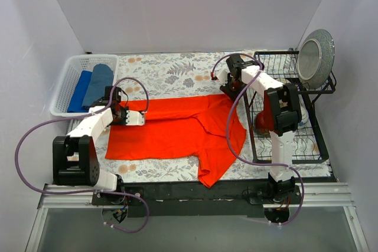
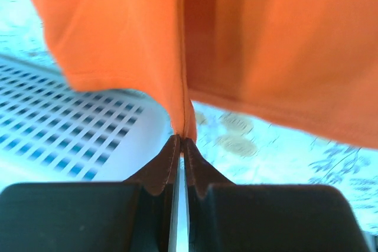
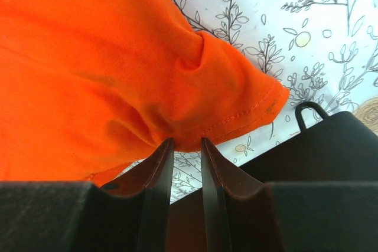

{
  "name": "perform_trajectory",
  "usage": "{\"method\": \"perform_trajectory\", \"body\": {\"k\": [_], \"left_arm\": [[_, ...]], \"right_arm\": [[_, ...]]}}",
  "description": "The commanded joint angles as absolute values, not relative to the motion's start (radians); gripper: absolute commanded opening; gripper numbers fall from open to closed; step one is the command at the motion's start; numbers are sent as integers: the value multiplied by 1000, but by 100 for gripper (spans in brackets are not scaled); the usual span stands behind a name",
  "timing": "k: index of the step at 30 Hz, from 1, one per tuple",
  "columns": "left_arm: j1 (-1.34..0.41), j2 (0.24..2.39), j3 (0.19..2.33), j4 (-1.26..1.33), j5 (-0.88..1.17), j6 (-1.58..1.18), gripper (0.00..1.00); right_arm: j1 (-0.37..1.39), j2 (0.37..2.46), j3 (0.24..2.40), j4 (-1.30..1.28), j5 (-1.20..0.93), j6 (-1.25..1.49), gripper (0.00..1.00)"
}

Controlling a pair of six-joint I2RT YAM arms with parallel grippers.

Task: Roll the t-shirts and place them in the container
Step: Fold the T-shirt at the center of the board.

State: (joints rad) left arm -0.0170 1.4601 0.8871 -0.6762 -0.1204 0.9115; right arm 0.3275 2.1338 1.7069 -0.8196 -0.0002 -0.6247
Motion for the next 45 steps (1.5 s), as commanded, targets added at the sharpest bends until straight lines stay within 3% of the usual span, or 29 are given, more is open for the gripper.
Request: {"method": "perform_trajectory", "body": {"k": [1,7,8,9,12,17,22,32,41,45], "left_arm": [[-18,1355,832,-716,-173,1069,0],[-18,1359,756,-706,-207,1059,1],[-18,1367,779,-704,-199,1046,5],[-18,1374,797,-712,-193,1019,15],[-18,1422,944,-808,-128,968,27],[-23,1557,1225,-930,52,751,36],[-38,1739,1353,-858,52,522,37],[-80,1874,1306,-655,-27,311,29],[-81,1925,1221,-534,-175,319,21],[-81,1947,1238,-523,-205,298,20]], "right_arm": [[324,2160,1701,-838,29,-632,32],[316,2186,1750,-862,11,-618,31],[314,2171,1762,-864,8,-617,31],[314,2160,1787,-867,8,-614,31],[314,2123,1842,-899,-38,-617,34],[313,2062,1876,-884,-48,-629,38],[314,2126,1873,-854,-70,-603,38],[316,2264,1907,-828,-17,-614,39],[314,2281,1890,-756,118,-632,14],[316,2290,1917,-758,186,-623,12]]}}
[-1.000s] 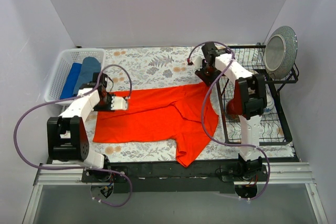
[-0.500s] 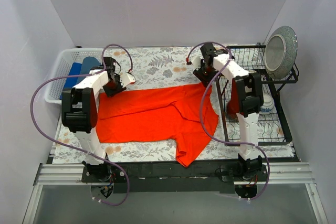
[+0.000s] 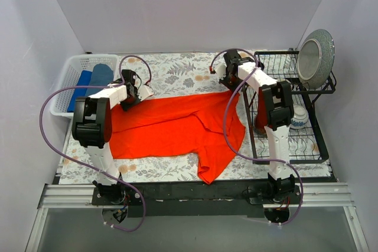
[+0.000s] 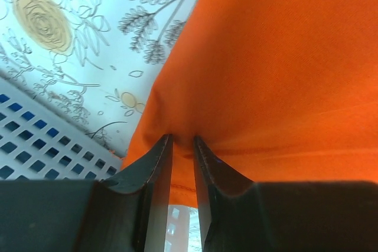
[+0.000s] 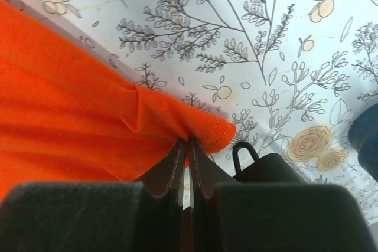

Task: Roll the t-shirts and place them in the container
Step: Fold the T-shirt at the center of the board.

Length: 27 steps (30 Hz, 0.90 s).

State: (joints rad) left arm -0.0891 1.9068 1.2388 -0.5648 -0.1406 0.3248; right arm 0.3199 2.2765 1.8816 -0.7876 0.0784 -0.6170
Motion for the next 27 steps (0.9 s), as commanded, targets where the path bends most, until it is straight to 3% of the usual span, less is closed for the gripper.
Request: {"method": "perform_trajectory", "body": {"k": [1,5,7,10,21,27], "left_arm": [[-81,1950,1239,-520,-210,295,19],[-81,1944,1285,-525,-178,259,18],[-86,1925,1310,-548,-120,236,21],[-101,1893,1338,-558,-74,230,23],[-115,1986,1425,-577,-118,178,24],[-115,2002,1405,-558,-147,173,24]], "right_arm": [[316,2289,1919,-753,204,-621,11],[314,2292,1965,-791,197,-598,14],[316,2286,2032,-821,123,-583,21],[321,2249,2048,-815,86,-565,25],[325,2356,2102,-856,94,-611,29],[324,2345,2002,-785,126,-630,30]]}}
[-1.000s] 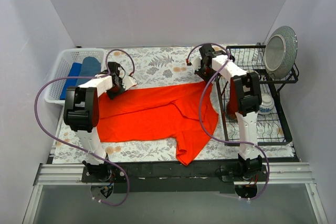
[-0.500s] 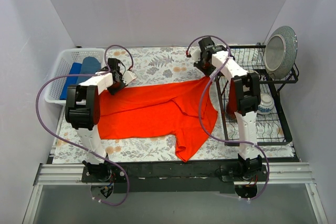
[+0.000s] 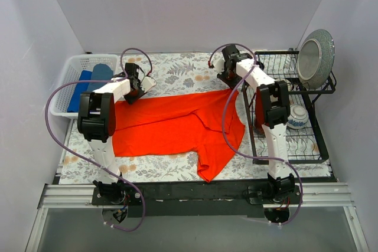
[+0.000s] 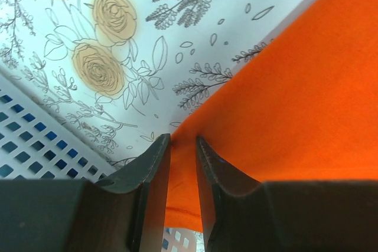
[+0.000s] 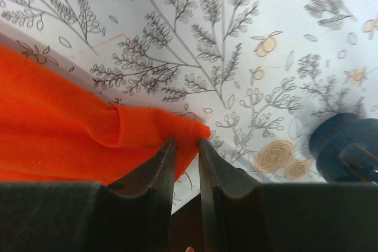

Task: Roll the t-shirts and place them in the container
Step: Fold the T-shirt at the center of the board.

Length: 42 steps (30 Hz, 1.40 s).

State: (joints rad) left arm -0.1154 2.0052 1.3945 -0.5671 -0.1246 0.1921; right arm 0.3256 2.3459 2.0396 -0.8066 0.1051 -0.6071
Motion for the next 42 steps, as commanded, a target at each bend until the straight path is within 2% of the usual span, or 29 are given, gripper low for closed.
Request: {"method": "perform_trajectory", "body": {"k": [1,6,7,10,20,24,29,33,42], "left_arm": [[-115,2005,1399,-554,-159,173,23],[-115,2025,1367,-500,-215,186,22],[-115,2031,1365,-492,-233,189,21],[-115,2045,1358,-466,-259,193,18],[-115,2065,1382,-439,-333,163,5],[-115,2060,1390,-440,-321,146,3],[-130,2010,1442,-454,-259,115,19],[-146,1987,1460,-460,-236,104,22],[-149,2005,1474,-479,-252,84,23]], "right_arm": [[325,2353,2006,-795,129,-632,30],[324,2385,2016,-819,132,-624,27],[324,2385,2005,-813,147,-621,18],[324,2378,1968,-758,202,-600,1],[319,2384,2036,-673,339,-514,1],[319,2398,2075,-715,328,-512,1],[318,2350,2097,-764,247,-506,30],[319,2309,2088,-772,195,-505,35],[318,2376,2144,-741,198,-514,36]]}}
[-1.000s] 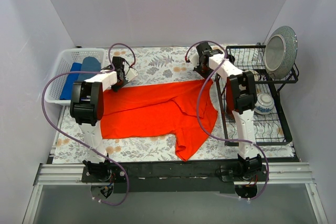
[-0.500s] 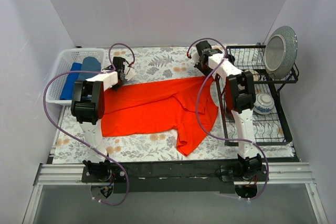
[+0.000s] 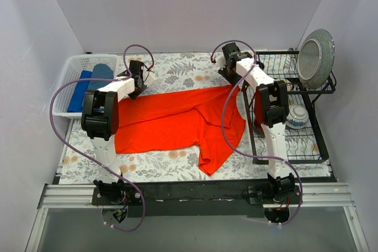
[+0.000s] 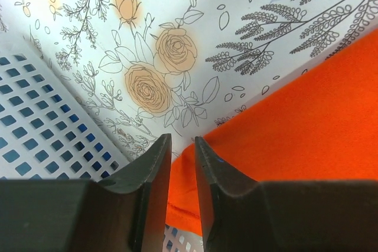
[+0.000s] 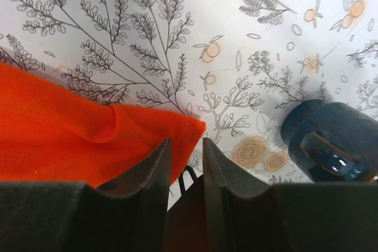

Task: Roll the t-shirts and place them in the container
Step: Fold the T-shirt at the center of the board.

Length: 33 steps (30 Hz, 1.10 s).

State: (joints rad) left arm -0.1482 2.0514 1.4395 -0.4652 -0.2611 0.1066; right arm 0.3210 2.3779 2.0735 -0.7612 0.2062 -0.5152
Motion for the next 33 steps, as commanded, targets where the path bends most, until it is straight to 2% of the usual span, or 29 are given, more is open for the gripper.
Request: {"method": "perform_trajectory", "body": {"k": [1,9,23,26,27,29,33], "left_arm": [[-149,2003,1473,-482,-252,84,23],[-149,2000,1462,-499,-253,71,23],[-149,2017,1440,-503,-268,68,23],[-149,2017,1427,-500,-275,74,23],[-149,2019,1414,-499,-291,78,23],[-149,2023,1368,-479,-322,90,22],[-144,2026,1290,-437,-364,113,16]], "right_arm": [[319,2385,2146,-735,202,-526,36],[321,2365,2115,-673,224,-589,35],[322,2448,2059,-738,271,-635,34],[322,2460,2049,-730,291,-647,28],[322,2468,2049,-729,311,-647,16],[322,2471,2040,-713,336,-647,1],[318,2468,2042,-680,394,-611,1]]}}
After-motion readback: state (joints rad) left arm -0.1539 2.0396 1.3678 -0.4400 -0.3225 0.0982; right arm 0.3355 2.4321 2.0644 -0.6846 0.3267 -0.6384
